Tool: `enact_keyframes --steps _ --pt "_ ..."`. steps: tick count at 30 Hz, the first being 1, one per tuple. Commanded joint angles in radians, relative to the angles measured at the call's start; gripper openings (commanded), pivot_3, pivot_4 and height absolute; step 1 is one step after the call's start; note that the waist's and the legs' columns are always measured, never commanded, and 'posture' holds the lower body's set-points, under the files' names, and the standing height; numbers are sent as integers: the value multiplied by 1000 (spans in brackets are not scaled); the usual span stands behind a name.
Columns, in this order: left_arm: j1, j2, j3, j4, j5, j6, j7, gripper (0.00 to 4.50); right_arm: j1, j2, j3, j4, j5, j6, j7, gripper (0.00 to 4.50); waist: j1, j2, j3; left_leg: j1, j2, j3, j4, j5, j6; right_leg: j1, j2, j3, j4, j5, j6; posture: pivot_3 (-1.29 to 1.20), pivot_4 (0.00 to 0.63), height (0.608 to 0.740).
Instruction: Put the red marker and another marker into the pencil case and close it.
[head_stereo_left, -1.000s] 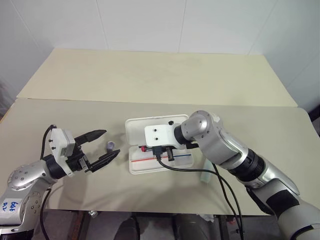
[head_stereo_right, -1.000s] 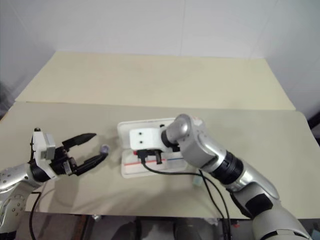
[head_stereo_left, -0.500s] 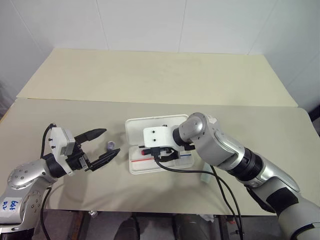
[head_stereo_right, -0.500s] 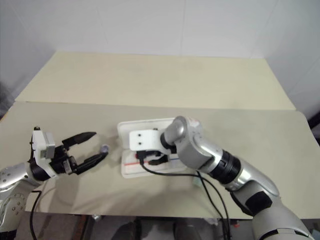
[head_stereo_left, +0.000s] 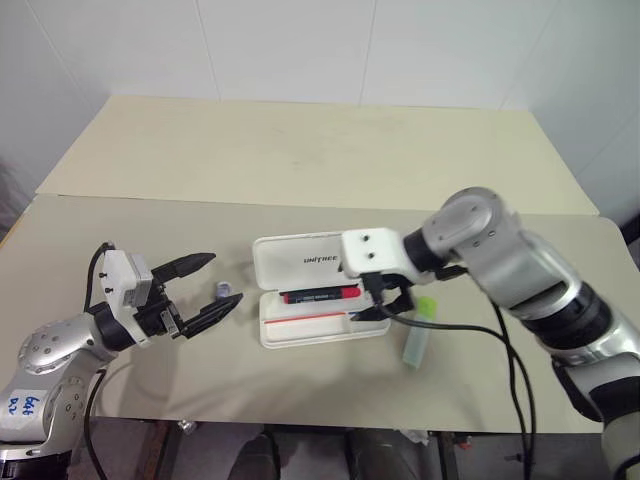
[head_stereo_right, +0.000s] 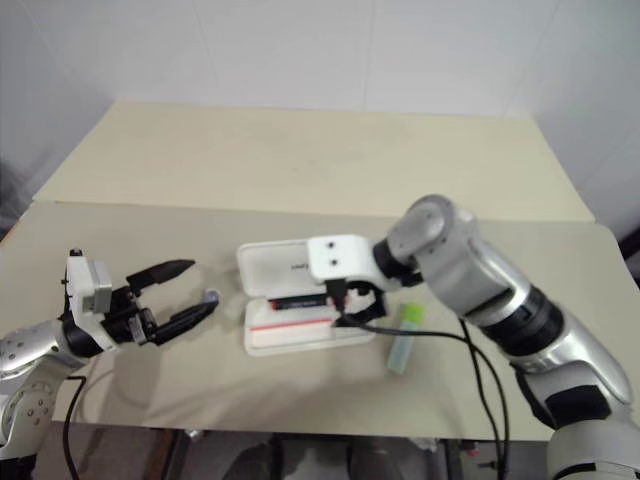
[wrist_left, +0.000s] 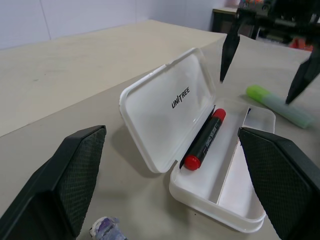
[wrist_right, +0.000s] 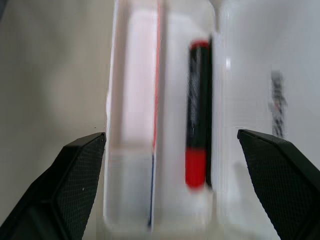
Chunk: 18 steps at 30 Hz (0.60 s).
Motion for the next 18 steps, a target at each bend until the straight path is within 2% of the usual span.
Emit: enact_keyframes --steps 1,6,13,18 --pt "-13 -7 -3 6 2 -26 -7 4500 -1 -107 -32 18 -13 -18 26 4466 0 0 0 0 0 0 0 0 0 0 0 0 0 0 0 0 150 740" --pt "-39 -10 -26 31 8 -31 -18 4500 40 -197 -1 111 -87 -81 -1 4466 -1 0 0 0 -1 2 0 0 0 0 0 1 -1 0 0 0 150 740" --pt "-60 -10 -37 47 12 -31 -28 4500 85 -199 -9 144 -127 -94 -18 4466 0 0 0 -1 0 3 0 0 0 -1 1 1 -1 0 0 0 150 740" --pt "-59 -10 -43 49 11 -34 -32 4500 138 -239 -30 134 -130 -159 0 4466 2 0 0 -1 0 3 0 0 0 -1 0 1 -1 0 0 0 150 740"
